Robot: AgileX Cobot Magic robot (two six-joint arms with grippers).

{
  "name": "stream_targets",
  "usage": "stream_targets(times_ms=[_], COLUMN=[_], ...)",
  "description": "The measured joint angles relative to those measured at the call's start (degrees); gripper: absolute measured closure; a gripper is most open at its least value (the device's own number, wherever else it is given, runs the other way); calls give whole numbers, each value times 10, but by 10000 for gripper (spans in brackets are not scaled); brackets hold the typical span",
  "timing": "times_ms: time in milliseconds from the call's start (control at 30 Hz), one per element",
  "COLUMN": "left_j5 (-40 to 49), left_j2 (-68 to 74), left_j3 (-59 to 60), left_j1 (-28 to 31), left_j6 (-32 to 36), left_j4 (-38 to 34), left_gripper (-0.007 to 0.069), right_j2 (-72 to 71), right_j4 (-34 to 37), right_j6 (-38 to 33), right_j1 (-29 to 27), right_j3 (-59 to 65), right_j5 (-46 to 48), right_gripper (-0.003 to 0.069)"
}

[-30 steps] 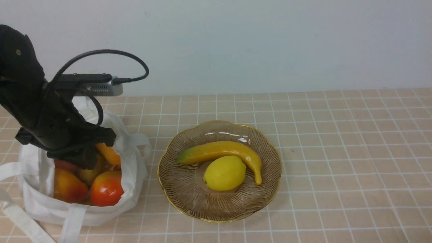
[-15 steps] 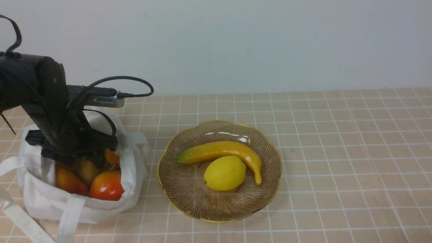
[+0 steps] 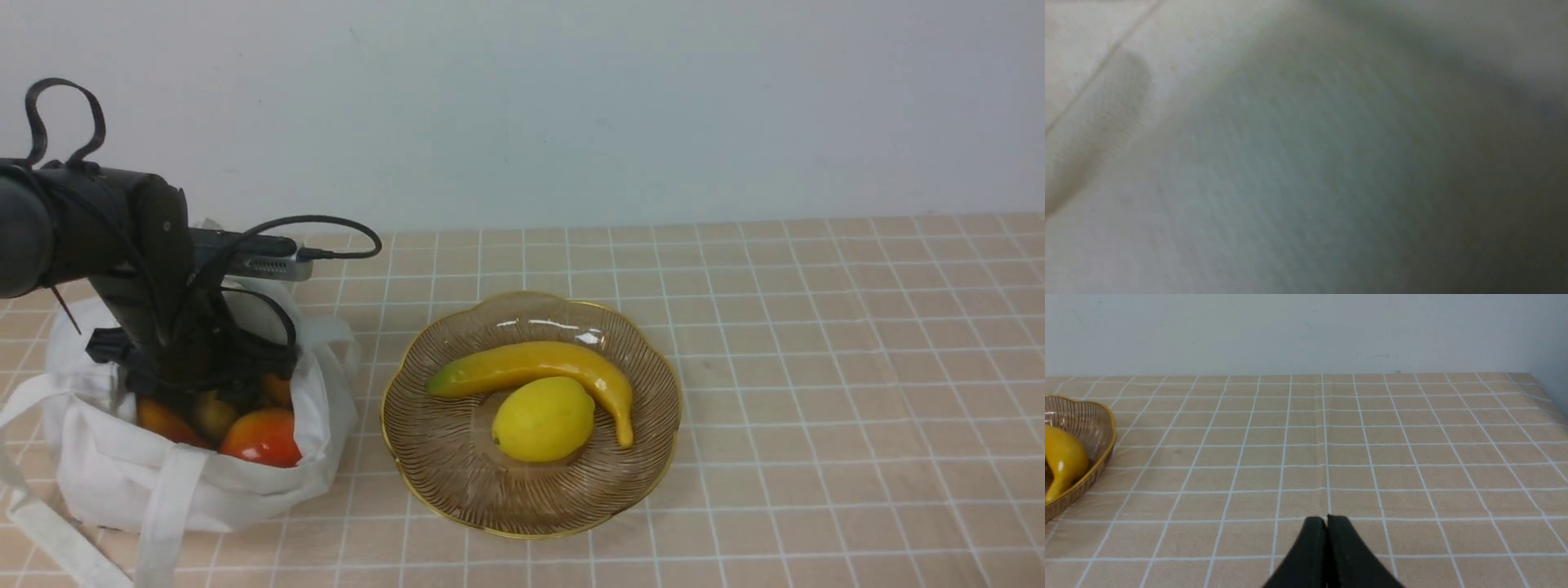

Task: Take the fruit out of the bag on the brown coffee tablecloth and place them on the plate.
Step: 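Reach into the cloth bag and grasp the kiwi with the left gripper, then move the kiwi from the bag and put it on the plate with the left gripper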

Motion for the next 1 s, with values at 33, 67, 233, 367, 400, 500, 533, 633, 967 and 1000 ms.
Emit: stream_targets(times_ms=[33,67,233,367,400,500,533,633,967,1000], left_j5=[3,8,57,116,139,169,179,215,239,238], left_j2=[-1,-4,-44,-105,-124,-148,-160,-204,-274,-270], left_j3=[-2,-4,-9,-13,-13,-13,-13,-21,-65,-65], left_j1=[0,0,0,0,0,0,0,0,-11,-19], left_j6=[0,0,4,11,12,15,18,30,119,129], left_j4=[0,-1,-8,-22,-25,-27,-27,-40,-258,-272], left_gripper=[254,254,254,254,254,254,254,254,254,254], right_j2=[0,0,0,0,0,0,0,0,0,0], right_j4=[0,0,0,0,0,0,0,0,0,0], right_j6=[0,0,0,0,0,0,0,0,0,0], right_j1=[0,0,0,0,0,0,0,0,0,0], right_j3=[0,0,0,0,0,0,0,0,0,0], right_j5=[0,0,0,0,0,0,0,0,0,0], right_gripper=[676,676,676,676,676,676,676,676,676,676])
